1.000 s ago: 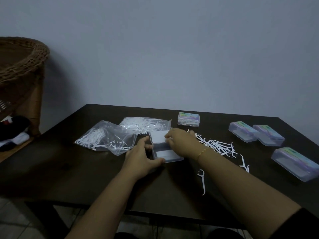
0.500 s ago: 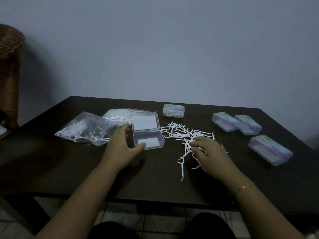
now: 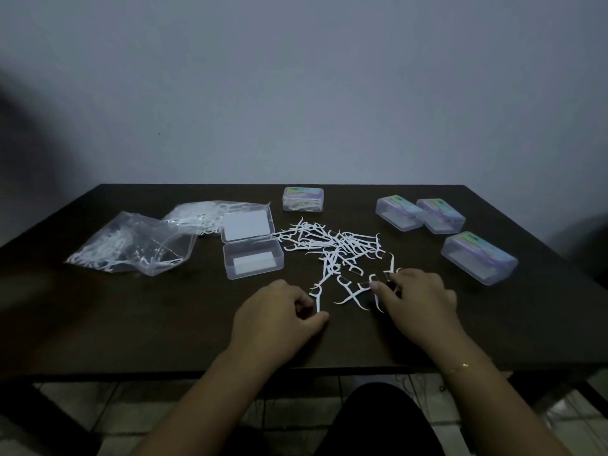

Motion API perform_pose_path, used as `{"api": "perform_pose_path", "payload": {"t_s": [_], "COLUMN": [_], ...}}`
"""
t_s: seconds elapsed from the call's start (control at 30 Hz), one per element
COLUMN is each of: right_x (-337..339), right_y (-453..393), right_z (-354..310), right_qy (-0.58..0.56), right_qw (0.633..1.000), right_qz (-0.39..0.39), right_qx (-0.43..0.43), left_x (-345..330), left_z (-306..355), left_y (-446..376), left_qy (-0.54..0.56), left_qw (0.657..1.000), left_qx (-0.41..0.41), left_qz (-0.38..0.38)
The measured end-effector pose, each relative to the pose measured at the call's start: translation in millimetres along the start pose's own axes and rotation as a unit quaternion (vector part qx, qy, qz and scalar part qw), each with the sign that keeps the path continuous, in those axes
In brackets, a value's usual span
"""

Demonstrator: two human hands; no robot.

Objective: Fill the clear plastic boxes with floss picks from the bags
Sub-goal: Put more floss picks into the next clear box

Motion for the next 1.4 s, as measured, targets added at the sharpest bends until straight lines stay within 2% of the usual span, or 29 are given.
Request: {"api": "perform_pose_path", "payload": {"t_s": [0.17, 0.37, 0.53, 0.67, 0.93, 1.27, 1.4], "right_x": [-7, -15, -13, -13, -17, -18, -20], "right_y": [1, 0, -1, 2, 7, 5, 6], "right_z": [-13, -24, -10, -14, -19, -18, -22], "right_qy": [0.025, -0.048, -0.168, -0.094, -0.001, -0.018, 0.012], "right_qw": [0.998, 0.986, 0.980, 0.990, 0.984, 0.986, 0.983], "right_qz": [-0.002, -0.011, 0.064, 0.063, 0.026, 0.023, 0.023], "right_qx": [0.062, 0.162, 0.086, 0.086, 0.177, 0.163, 0.183], "left_x": [-2, -8, -16, -15, -10, -6, 0], "left_z": [1, 12, 16, 15, 7, -1, -1], "left_y": [-18, -31, -25, -19, -18, -26, -34], "left_qy": [0.001, 0.005, 0.014, 0.018, 0.037, 0.033, 0.015], "left_qw": [0.999, 0.999, 0.998, 0.999, 0.999, 0.999, 0.999], "left_qx": [0.035, 0.036, 0.028, 0.013, -0.016, 0.008, 0.005], "left_qz": [0.017, 0.028, 0.056, 0.023, -0.008, -0.020, -0.037]}}
Point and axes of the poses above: each hand's wrist, its own y-axis away from the middle knuckle, its own x-axis out of the back of the hand, z = x × y, the point moved 2 cm from there along -y, towards the middle knuckle, and after that the axes turned 5 degrees about -z, right-handed, at the moved point
